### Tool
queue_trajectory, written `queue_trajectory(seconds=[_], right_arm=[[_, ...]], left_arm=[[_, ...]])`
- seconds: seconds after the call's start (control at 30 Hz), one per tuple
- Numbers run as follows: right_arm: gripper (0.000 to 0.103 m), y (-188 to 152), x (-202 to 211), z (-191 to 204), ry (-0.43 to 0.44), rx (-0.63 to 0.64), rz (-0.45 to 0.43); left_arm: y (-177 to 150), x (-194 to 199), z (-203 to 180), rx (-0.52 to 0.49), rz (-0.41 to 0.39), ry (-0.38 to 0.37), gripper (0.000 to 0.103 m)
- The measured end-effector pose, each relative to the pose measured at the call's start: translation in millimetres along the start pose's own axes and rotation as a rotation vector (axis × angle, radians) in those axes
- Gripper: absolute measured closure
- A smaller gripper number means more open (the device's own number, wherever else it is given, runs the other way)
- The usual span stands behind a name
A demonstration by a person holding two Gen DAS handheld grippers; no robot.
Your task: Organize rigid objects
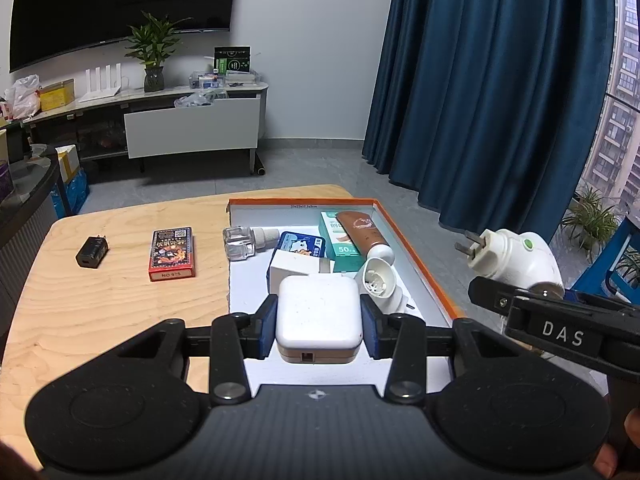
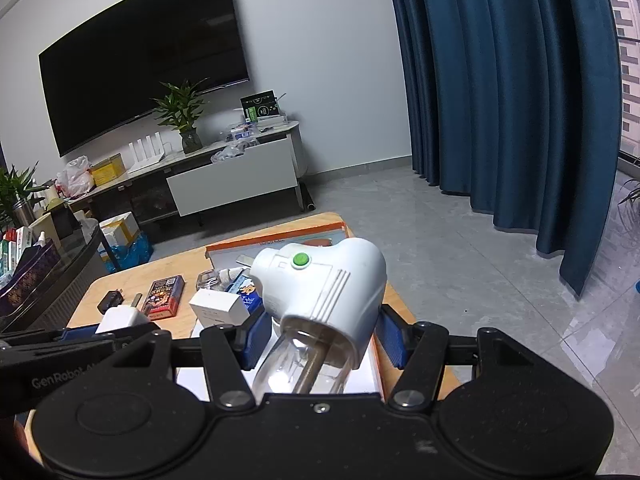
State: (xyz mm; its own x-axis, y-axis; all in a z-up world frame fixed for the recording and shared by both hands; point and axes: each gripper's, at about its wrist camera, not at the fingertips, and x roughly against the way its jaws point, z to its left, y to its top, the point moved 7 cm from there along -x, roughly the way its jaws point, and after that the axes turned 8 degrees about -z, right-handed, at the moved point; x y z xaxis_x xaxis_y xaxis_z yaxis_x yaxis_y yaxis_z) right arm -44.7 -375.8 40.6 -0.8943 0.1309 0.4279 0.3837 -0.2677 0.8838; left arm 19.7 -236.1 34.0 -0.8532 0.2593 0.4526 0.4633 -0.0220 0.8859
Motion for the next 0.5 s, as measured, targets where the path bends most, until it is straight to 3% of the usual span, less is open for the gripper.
queue_trajectory(seconds=[0.5], right_arm=[[0.034,-16.7,-10.8,0.0,-0.003,0.019,0.024]], left_arm=[[-9.8,-11.3,-4.9,0.014,0.031,0.003,0.060]])
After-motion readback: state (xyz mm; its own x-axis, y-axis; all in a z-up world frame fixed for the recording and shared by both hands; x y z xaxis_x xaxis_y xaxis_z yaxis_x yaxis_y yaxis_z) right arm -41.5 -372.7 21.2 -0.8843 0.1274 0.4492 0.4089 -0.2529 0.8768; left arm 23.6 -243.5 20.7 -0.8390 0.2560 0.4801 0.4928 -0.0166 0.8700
